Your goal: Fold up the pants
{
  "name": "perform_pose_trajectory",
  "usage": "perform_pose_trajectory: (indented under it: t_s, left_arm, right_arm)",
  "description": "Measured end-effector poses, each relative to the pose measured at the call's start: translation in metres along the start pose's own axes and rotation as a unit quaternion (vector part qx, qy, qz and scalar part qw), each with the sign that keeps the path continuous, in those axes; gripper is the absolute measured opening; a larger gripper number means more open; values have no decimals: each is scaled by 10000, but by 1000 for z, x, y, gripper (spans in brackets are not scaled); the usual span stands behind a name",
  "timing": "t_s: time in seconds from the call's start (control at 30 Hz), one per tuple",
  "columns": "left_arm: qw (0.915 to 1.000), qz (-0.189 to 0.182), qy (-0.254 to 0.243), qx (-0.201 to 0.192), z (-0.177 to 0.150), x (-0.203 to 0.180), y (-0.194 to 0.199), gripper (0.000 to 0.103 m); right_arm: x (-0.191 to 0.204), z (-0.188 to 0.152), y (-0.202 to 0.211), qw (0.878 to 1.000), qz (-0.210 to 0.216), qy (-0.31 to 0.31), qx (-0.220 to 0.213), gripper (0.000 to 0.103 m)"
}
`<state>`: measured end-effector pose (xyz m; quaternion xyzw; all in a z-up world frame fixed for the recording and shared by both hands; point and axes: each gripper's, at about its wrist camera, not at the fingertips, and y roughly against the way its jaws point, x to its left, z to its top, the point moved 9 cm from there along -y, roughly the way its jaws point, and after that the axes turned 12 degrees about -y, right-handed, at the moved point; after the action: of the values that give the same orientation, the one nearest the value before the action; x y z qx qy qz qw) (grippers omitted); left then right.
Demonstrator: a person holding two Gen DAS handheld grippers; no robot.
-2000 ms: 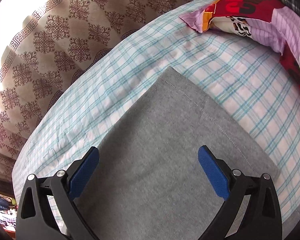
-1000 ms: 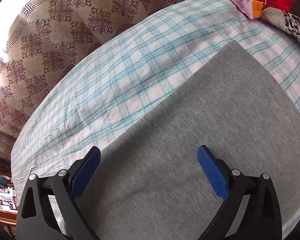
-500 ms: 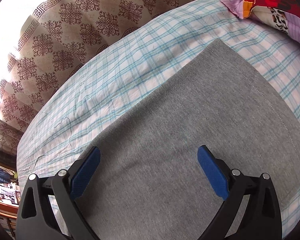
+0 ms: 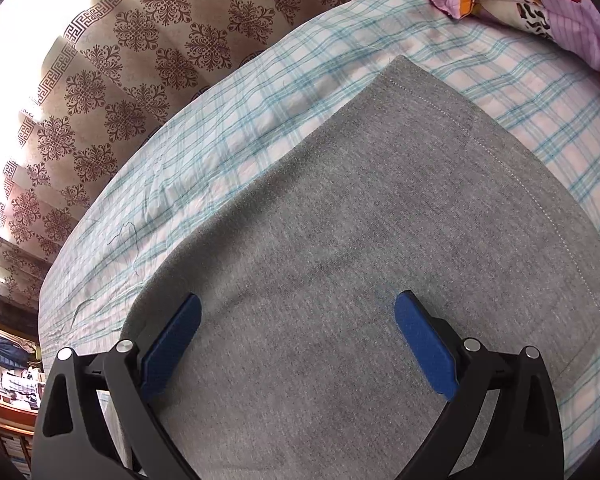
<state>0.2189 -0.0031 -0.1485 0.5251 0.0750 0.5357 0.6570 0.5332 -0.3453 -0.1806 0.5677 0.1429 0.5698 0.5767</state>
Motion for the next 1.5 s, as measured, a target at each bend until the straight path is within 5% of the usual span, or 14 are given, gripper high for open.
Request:
perform_pose_trajectory:
  t_s: [0.2, 0.33, 0.4, 0.7, 1.17, 1.27, 1.33, 1.43, 1.5]
  left_arm:
    - [9987, -1, -262, 438, -8, -6, -36, 74]
    - [9984, 35, -45, 558, -11, 4, -42, 17]
    - [9989, -69, 184, 437, -10, 12, -35, 7]
    - [9958, -440, 783, -170, -8, 52, 16, 6]
    - [9926, -804, 853, -302, -27, 45, 47, 6]
    - [9921, -809, 897, -324, -29, 49, 51, 6]
    - [9923, -777, 899, -351, -31, 51, 54, 6]
    - [9925, -714, 910, -390, -32, 55, 56, 6]
    - [9928, -643, 918, -422, -33, 60, 57, 6]
  right_arm:
    - [-1, -3, 1, 10000, 12, 47, 16, 97]
    - [-5, -2, 1, 10000, -18, 23, -5, 97]
    - [-6, 2, 2, 10000, -42, 4, -39, 97]
    - [-20, 40, 11, 9983, -25, -486, -319, 97]
    - [-19, 109, 0, 9924, -69, -1128, -493, 97]
    - [-22, 110, -11, 9920, -468, -1056, -500, 81]
    - [-35, 105, -17, 9880, -967, -1118, -453, 48]
    - [-49, 100, -8, 9854, -1107, -1179, -533, 21]
    - [-56, 99, 8, 9845, -1144, -1154, -653, 13]
